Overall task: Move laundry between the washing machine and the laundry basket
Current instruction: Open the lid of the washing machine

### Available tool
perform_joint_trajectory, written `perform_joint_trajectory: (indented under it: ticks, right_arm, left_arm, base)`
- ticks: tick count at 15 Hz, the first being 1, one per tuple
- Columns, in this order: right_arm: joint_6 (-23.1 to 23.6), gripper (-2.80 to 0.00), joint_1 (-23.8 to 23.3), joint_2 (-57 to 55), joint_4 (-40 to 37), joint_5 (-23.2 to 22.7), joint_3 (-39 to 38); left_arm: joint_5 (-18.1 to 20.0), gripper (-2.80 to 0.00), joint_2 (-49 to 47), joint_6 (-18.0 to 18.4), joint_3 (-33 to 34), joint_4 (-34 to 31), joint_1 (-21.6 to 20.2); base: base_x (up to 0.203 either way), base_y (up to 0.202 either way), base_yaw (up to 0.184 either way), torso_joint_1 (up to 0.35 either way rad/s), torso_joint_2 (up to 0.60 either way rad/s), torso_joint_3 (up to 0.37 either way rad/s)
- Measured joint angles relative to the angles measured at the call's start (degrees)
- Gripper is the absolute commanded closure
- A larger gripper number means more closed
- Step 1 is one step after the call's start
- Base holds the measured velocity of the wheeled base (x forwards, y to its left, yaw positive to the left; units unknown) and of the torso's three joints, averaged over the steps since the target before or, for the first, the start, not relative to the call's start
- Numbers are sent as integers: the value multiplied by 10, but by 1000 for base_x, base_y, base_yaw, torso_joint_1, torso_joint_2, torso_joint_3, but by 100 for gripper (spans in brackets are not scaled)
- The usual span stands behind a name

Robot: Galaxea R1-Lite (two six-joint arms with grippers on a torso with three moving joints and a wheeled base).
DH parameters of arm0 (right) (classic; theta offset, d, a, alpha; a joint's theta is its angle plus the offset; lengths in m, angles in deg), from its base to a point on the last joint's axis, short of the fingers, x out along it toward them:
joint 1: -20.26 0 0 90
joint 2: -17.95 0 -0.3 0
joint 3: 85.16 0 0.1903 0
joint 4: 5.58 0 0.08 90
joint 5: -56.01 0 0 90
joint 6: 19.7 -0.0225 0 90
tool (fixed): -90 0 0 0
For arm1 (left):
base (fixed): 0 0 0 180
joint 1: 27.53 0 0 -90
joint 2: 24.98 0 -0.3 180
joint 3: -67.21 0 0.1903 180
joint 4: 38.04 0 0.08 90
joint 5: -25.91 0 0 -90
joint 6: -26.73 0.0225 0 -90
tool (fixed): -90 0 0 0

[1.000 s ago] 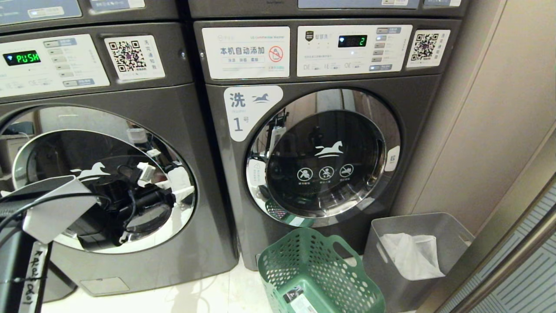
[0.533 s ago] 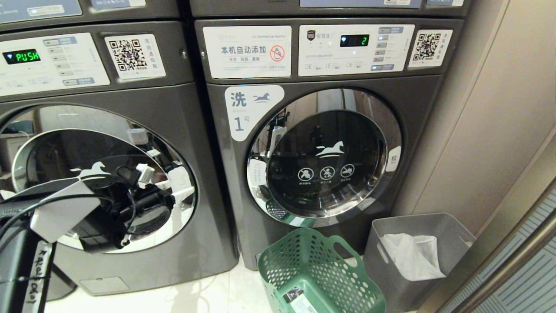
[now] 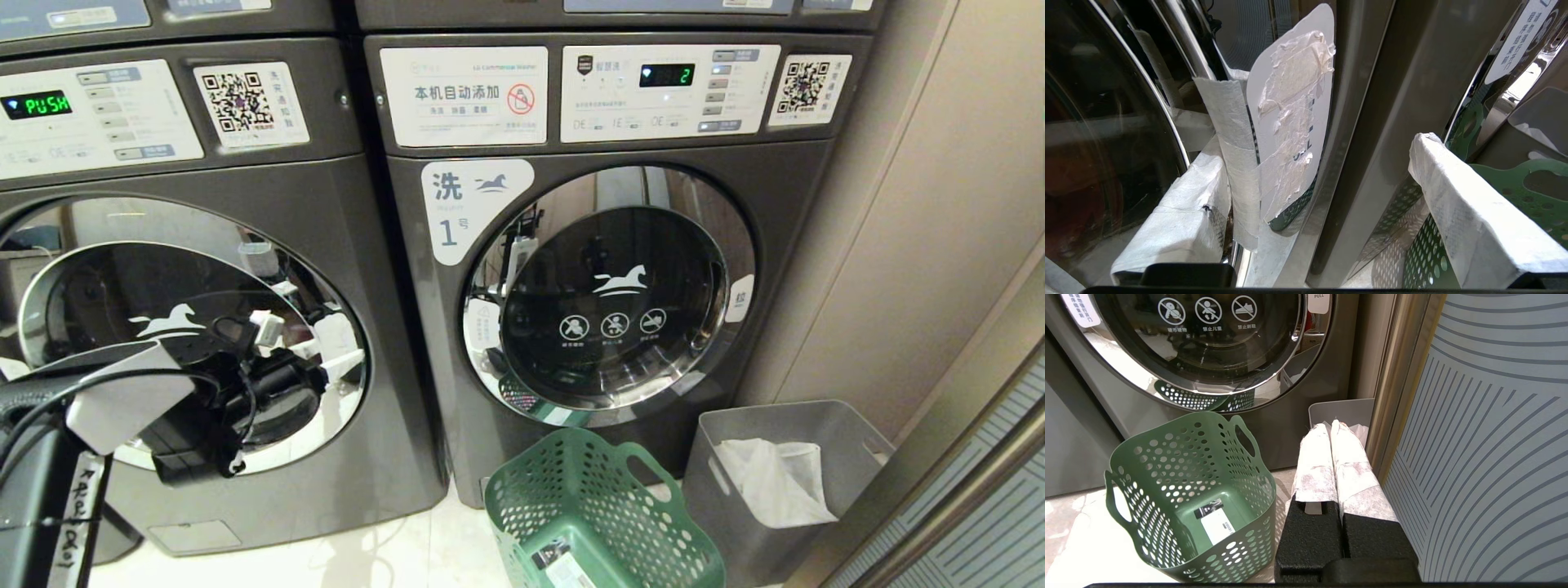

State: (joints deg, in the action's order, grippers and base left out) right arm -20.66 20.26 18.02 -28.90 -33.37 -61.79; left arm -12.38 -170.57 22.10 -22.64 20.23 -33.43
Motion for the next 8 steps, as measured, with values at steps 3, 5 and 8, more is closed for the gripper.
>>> perform_joint_trajectory:
  ticks: [3,5,8]
  right_arm:
    - [0,0,0,0,0,0,0]
    - [0,0,0,0,0,0,0]
    - [0,0,0,0,0,0,0]
  left_arm:
    - [0,-280,0,-3,22,25,1]
    - [8,-280,1,-3,54,46,1]
    - [10,-280,5,-3,93,61,1]
  base:
    - [0,0,0,0,0,0]
    - [0,0,0,0,0,0]
    - [0,0,0,0,0,0]
